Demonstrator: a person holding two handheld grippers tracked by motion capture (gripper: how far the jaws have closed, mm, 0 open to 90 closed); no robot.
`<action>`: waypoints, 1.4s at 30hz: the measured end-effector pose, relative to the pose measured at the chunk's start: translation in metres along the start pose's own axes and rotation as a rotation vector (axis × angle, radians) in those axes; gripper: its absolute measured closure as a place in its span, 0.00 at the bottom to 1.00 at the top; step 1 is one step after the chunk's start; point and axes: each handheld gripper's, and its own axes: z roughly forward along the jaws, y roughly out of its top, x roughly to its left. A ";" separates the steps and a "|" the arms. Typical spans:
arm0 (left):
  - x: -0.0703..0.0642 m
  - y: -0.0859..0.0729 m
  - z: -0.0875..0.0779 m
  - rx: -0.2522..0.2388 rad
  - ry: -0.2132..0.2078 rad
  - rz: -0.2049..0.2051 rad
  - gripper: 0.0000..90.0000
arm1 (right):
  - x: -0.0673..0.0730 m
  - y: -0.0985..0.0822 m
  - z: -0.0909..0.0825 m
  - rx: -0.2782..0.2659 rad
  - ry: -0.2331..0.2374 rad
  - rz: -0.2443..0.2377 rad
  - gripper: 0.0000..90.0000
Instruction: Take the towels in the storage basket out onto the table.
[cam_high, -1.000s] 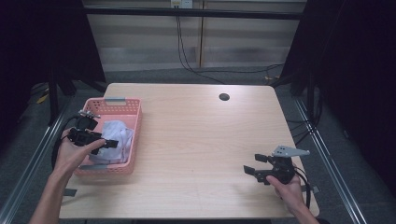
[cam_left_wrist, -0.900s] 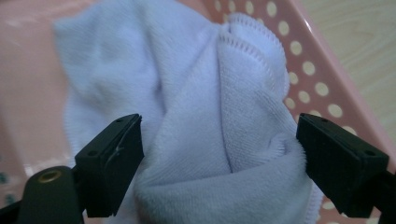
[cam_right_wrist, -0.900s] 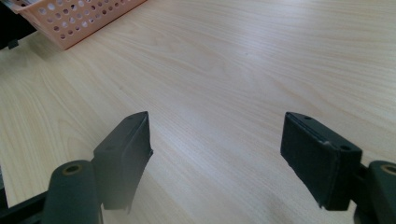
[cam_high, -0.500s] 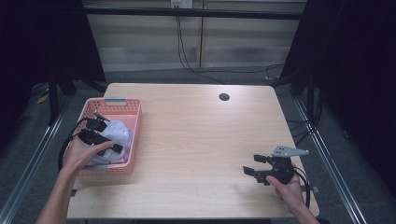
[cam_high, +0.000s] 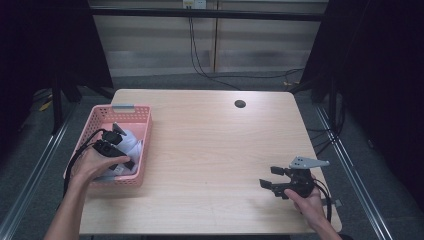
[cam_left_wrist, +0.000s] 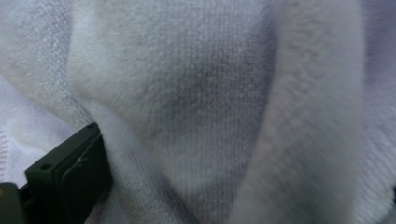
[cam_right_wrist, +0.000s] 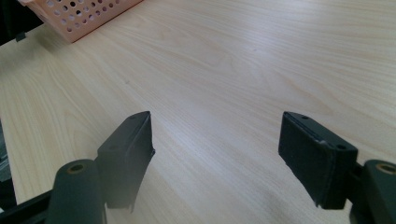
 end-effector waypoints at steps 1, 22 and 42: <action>0.000 0.000 0.000 0.000 0.000 0.000 0.00 | 0.000 0.000 0.000 0.000 0.001 0.001 0.29; 0.005 0.007 -0.006 0.065 -0.001 -0.078 0.35 | 0.000 0.000 -0.002 -0.002 -0.010 -0.007 0.29; 0.012 -0.001 -0.014 -0.004 -0.046 -0.102 0.46 | -0.001 0.000 -0.001 0.006 -0.017 0.007 0.27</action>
